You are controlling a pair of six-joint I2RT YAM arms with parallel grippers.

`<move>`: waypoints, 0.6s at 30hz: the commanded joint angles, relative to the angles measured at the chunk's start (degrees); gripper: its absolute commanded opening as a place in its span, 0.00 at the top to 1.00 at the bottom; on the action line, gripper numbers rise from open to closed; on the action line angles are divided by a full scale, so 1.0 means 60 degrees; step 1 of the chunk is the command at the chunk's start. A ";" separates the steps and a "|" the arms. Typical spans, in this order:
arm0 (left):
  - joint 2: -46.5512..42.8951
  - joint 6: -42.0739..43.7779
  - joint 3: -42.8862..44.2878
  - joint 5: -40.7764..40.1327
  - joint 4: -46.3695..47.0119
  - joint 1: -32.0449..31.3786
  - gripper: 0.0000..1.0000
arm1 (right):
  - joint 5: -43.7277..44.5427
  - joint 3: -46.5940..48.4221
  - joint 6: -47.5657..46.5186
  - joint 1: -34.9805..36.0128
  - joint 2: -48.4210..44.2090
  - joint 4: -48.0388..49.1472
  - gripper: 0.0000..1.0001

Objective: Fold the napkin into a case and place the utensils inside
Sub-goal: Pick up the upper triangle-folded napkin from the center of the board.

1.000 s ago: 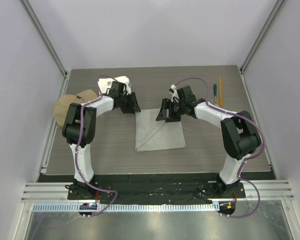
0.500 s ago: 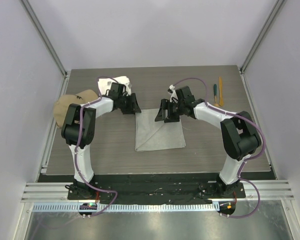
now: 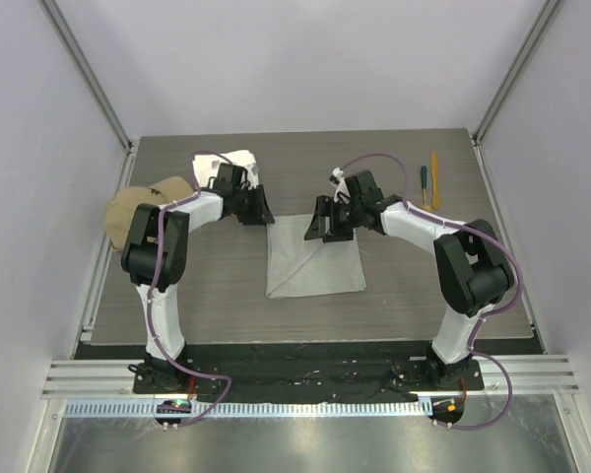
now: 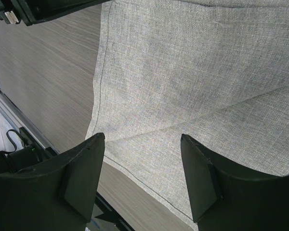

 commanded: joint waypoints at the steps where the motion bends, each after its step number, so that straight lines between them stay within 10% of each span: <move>1: 0.0485 0.0141 -0.0020 -0.0068 -0.0470 -0.0020 0.67 | 0.0157 0.0119 0.0025 0.0171 -0.0516 0.0166 0.31; 18: 0.0411 -0.0049 -0.0724 -0.0154 -0.0147 -0.0049 0.61 | 0.0333 0.0251 0.0054 0.0537 -0.0399 0.0195 0.30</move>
